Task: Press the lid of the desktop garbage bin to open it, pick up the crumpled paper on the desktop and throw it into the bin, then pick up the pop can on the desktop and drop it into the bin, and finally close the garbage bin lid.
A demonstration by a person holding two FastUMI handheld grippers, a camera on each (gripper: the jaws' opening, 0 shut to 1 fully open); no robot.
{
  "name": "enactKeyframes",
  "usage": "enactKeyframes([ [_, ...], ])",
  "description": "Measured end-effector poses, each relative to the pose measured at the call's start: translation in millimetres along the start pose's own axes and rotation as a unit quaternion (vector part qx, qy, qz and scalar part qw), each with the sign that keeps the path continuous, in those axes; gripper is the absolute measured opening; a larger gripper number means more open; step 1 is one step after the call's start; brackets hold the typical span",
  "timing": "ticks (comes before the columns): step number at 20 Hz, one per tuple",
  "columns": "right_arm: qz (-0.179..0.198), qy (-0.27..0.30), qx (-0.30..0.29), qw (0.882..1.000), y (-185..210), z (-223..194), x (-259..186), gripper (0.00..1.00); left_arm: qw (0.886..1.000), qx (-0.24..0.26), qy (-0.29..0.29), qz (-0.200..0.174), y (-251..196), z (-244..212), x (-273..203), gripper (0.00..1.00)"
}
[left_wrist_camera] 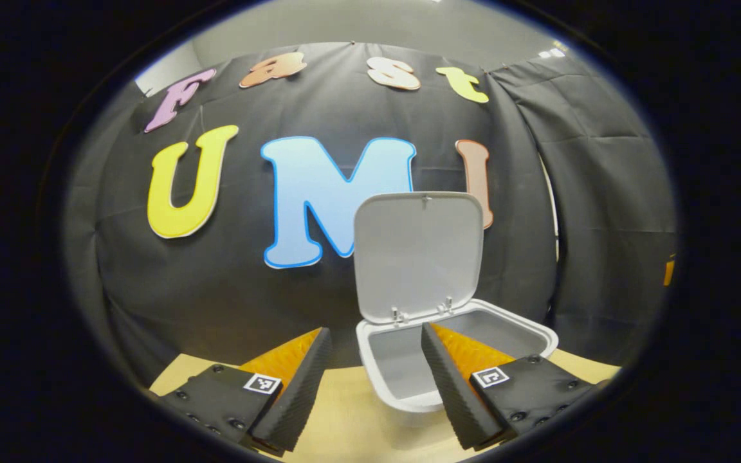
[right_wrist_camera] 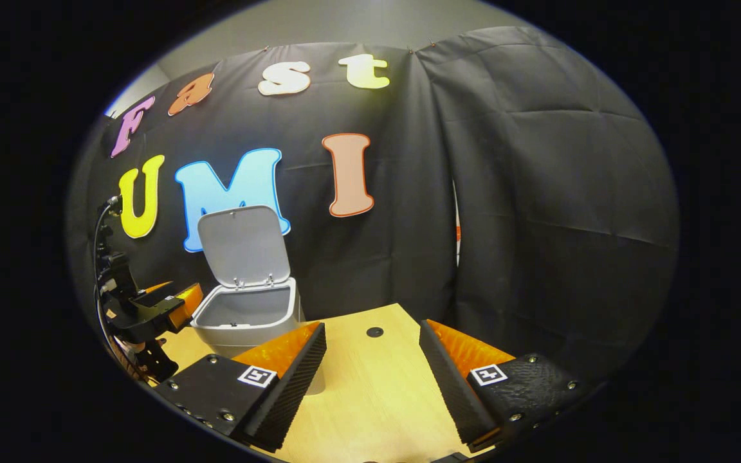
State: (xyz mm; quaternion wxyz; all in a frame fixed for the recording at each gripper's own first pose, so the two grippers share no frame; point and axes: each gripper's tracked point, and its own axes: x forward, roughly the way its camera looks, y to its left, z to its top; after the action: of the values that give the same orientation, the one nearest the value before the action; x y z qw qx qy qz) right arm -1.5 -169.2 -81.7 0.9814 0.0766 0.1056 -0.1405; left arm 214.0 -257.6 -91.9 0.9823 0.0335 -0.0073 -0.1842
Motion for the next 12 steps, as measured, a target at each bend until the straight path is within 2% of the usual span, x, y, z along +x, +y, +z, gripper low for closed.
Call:
enactKeyframes([
  [12,0.066,0.008,-0.023,0.998,62.6,-12.1,-2.3,0.94,0.998,-0.006,0.004,0.070,89.0,0.3,-51.0,0.88],
])
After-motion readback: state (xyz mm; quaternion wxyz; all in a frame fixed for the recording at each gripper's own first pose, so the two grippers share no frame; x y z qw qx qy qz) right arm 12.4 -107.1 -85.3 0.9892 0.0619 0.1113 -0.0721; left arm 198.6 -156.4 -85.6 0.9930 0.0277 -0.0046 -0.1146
